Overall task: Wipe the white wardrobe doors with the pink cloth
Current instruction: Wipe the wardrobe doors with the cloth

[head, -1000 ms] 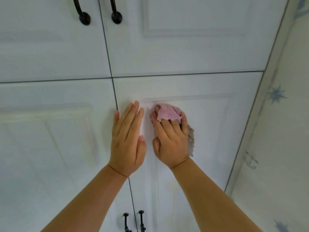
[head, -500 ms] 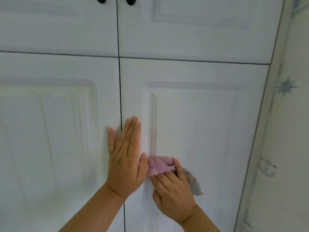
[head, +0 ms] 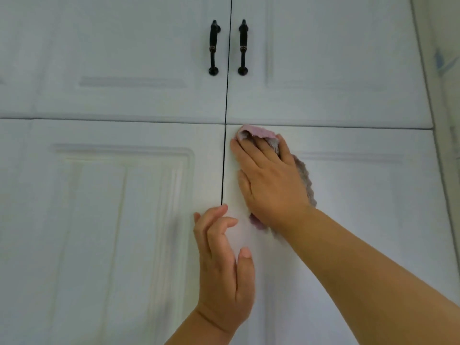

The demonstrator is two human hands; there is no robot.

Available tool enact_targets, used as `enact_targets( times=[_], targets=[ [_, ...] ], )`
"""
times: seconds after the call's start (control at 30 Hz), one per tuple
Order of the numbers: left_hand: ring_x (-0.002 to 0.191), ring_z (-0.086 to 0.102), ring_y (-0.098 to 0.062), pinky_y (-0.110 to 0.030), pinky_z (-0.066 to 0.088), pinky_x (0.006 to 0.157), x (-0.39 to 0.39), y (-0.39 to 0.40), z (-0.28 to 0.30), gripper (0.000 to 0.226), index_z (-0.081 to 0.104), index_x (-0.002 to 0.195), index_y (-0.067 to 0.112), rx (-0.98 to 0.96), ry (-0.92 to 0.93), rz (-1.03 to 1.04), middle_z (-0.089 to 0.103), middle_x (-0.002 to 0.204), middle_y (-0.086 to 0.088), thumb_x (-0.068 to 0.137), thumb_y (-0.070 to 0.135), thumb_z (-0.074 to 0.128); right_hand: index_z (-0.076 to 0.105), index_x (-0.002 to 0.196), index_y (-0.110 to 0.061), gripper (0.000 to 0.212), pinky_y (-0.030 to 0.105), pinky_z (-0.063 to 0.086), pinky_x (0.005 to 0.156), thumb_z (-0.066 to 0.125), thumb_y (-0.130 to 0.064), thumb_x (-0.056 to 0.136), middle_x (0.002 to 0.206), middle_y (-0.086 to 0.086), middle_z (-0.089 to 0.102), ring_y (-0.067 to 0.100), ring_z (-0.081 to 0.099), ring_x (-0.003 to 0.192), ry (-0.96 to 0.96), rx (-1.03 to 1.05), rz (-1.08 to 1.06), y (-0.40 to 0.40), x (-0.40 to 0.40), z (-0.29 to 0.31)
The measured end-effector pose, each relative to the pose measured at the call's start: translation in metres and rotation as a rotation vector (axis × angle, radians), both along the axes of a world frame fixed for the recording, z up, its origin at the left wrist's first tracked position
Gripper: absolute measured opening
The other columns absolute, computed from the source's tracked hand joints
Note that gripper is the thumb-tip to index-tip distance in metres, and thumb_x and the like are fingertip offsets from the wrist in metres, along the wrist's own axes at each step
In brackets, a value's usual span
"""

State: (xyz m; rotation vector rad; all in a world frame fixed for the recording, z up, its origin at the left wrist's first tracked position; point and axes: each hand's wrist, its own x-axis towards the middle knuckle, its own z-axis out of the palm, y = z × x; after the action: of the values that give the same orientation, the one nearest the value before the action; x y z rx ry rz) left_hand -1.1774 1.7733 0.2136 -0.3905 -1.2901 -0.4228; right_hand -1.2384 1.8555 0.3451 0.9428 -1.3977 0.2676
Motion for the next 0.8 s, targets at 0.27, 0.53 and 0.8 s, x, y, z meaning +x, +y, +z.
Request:
enact_targets(
  times=[0.27, 0.53, 0.8],
  targets=[
    [0.107, 0.045, -0.016, -0.024, 0.037, 0.101, 0.012, -0.013, -0.029, 0.03, 0.046, 0.114, 0.006, 0.165, 0.149, 0.03, 0.043, 0.115, -0.001, 0.088, 0.017, 0.035, 0.041, 0.153, -0.018, 0.054, 0.041, 0.011, 0.124, 0.031, -0.032, 0.102, 0.156, 0.0, 0.043, 0.02, 0.034, 0.148, 0.087, 0.331, -0.022, 0.022, -0.011, -0.13],
    [0.119, 0.057, -0.026, -0.041, 0.016, 0.121, -0.023, 0.001, -0.061, 0.039, 0.045, 0.125, 0.012, 0.106, -0.025, 0.378, 0.059, 0.125, -0.006, 0.089, 0.024, 0.036, 0.012, 0.161, -0.021, 0.058, 0.04, -0.011, 0.124, 0.015, -0.034, 0.105, 0.168, -0.005, 0.011, 0.015, 0.005, 0.154, -0.103, -0.012, -0.115, 0.006, 0.006, -0.015],
    [0.104, 0.057, -0.03, -0.042, 0.039, 0.094, -0.002, -0.017, 0.013, 0.044, 0.058, 0.123, 0.007, 0.083, -0.072, 0.65, 0.062, 0.117, -0.01, 0.083, 0.013, 0.041, 0.014, 0.161, -0.021, 0.071, 0.036, -0.01, 0.124, -0.001, -0.045, 0.096, 0.168, -0.003, 0.015, 0.015, 0.008, 0.154, -0.035, 0.131, -0.12, 0.028, -0.005, -0.056]
  ],
)
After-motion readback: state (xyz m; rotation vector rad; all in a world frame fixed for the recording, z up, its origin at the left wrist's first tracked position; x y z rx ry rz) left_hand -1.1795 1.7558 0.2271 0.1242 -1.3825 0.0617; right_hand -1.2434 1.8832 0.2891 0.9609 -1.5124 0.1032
